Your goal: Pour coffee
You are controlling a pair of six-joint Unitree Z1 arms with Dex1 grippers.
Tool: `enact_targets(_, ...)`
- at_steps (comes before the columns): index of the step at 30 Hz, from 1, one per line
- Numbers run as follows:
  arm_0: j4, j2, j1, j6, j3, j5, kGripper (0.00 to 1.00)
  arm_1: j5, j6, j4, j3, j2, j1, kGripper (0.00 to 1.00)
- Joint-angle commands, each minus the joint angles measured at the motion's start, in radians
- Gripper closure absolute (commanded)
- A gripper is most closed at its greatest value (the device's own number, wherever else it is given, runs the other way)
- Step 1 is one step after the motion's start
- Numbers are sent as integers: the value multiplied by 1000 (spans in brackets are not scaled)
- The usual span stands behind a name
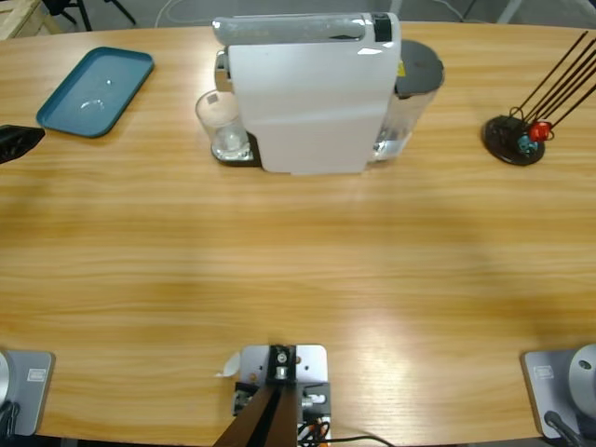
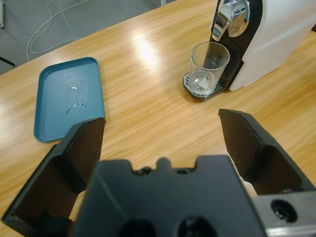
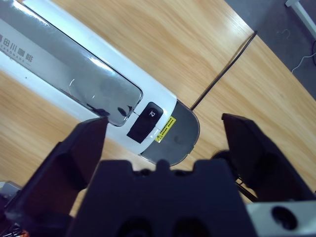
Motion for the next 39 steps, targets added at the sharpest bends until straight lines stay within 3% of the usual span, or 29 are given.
enact_targets(1,0,20,-2,-8,28,-13,4,15,10,14,12,47,9,261)
enact_targets(3,1,20,-2,-9,28,-13,4,15,8,14,12,47,8,318)
enact_targets(4,1,20,-2,-9,28,-13,4,17,6,14,12,47,8,486)
enact_targets(5,1,20,-2,-9,28,-14,4,25,2,14,11,47,9,854)
enact_targets(6,1,20,-2,-8,28,-15,4,27,-5,14,11,47,9,1000)
enact_targets(19,1,23,-2,-9,28,-15,4,16,-6,7,43,52,13,1000)
enact_targets(30,5,26,-5,-9,28,-15,4,100,-11,-69,135,65,14,1000)
enact_targets(39,3,42,-5,-9,24,-19,4,28,-14,-72,144,59,1,1000)
